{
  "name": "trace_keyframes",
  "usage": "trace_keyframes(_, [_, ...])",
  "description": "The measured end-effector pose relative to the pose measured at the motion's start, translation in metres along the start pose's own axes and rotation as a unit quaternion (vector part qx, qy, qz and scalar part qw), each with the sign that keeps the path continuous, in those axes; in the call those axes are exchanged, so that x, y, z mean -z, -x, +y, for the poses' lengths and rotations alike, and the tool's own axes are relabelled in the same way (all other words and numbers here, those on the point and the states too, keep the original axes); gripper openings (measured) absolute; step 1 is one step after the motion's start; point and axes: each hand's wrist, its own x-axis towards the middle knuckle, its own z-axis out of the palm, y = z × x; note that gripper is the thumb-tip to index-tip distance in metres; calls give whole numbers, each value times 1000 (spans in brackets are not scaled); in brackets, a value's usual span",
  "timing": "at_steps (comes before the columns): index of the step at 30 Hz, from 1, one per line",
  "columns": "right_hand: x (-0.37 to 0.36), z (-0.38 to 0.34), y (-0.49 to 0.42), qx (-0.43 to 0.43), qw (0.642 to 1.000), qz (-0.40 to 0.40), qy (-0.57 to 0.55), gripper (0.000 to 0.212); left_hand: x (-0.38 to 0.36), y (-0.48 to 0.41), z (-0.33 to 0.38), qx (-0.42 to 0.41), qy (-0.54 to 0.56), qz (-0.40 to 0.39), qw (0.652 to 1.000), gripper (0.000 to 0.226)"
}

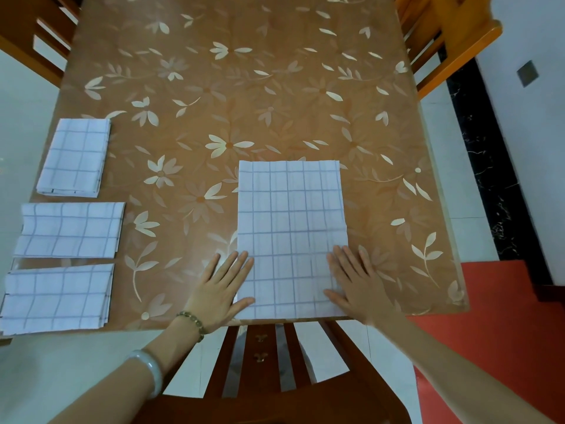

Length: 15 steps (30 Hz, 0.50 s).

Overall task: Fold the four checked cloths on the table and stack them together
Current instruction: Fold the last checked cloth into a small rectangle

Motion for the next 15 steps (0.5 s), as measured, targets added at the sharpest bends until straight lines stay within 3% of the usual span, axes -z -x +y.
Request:
trace_keyframes(2, [13, 1, -4, -49, 987, 70, -132, 64, 5, 1, -4, 37, 19, 36, 998, 79])
trace_keyframes(5, [50, -1, -31, -231, 870, 174, -398, 33, 25, -17, -9, 172, 130, 115, 970, 69])
trace_keyframes(8, [73, 1, -62, -316, 778, 186, -511, 31, 47, -51, -15, 297, 245, 171, 907, 48])
trace_keyframes(11, [76, 3, -77, -366, 750, 149, -530, 39, 59, -77, -14, 368, 331, 195, 847, 39])
trace_keyframes(15, [74, 3, -85, -402, 736, 131, -530, 47, 60, -91, -9, 410, 349, 127, 833, 39])
